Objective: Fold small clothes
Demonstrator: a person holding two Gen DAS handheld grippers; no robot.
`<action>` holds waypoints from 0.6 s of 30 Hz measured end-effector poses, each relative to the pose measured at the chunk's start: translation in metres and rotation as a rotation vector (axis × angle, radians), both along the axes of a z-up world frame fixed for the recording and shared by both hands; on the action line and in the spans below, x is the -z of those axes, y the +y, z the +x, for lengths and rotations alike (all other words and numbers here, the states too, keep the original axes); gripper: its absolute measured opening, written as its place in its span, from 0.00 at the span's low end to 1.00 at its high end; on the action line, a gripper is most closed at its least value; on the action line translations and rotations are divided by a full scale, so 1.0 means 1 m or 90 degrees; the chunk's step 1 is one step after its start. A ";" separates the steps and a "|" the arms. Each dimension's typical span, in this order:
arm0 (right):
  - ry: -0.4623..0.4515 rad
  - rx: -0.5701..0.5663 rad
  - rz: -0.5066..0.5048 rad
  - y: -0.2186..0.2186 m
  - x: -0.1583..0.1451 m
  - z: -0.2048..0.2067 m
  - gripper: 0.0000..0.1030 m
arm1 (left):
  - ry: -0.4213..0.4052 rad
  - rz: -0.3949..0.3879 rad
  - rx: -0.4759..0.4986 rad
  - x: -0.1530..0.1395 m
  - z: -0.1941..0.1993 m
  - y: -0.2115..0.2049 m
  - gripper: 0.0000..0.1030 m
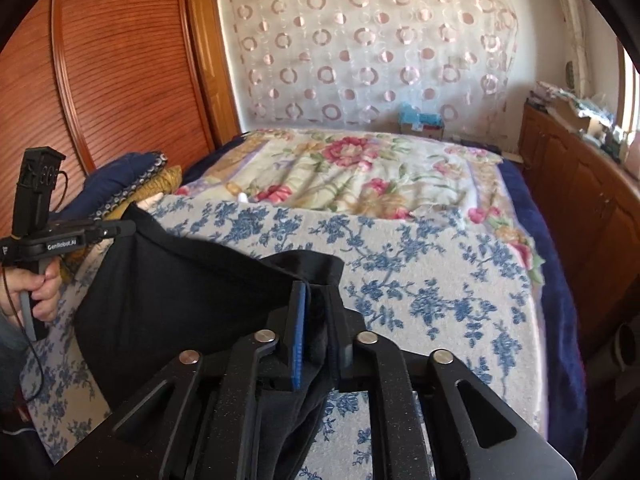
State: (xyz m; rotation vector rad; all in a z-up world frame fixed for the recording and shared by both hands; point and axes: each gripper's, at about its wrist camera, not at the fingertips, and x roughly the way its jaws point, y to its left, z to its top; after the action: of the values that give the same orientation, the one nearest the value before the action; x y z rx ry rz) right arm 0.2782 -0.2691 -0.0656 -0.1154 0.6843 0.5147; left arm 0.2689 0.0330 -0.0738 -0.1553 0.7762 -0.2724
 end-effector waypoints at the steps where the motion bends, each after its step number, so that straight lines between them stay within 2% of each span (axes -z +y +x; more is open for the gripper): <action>1: -0.001 -0.002 -0.002 0.001 -0.001 -0.002 0.13 | 0.002 0.004 0.001 0.000 -0.001 -0.001 0.07; 3: -0.001 -0.001 -0.004 0.002 -0.003 -0.005 0.22 | 0.001 0.015 0.003 0.000 -0.004 -0.002 0.12; 5: -0.001 0.002 -0.007 0.002 -0.003 -0.006 0.45 | 0.000 0.019 0.004 -0.001 -0.009 -0.001 0.28; 7: -0.001 0.002 -0.003 0.003 -0.002 -0.009 0.56 | 0.003 0.008 0.018 -0.002 -0.013 0.002 0.42; 8: 0.003 0.000 -0.001 0.004 -0.001 -0.010 0.60 | 0.006 0.004 0.023 -0.002 -0.016 0.003 0.45; 9: 0.010 -0.003 0.000 0.006 0.002 -0.010 0.62 | 0.007 0.003 0.024 -0.003 -0.019 0.005 0.47; 11: 0.027 -0.008 -0.009 0.011 0.012 -0.009 0.64 | 0.008 0.006 0.025 -0.001 -0.024 0.006 0.56; 18: 0.089 0.014 -0.031 0.017 0.047 0.007 0.65 | 0.058 0.002 0.009 0.020 -0.021 0.010 0.56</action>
State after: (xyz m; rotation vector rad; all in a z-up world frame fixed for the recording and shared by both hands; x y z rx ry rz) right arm 0.2856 -0.2517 -0.1124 -0.1189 0.8340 0.4888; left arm 0.2483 0.0433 -0.0939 -0.1610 0.8689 -0.2790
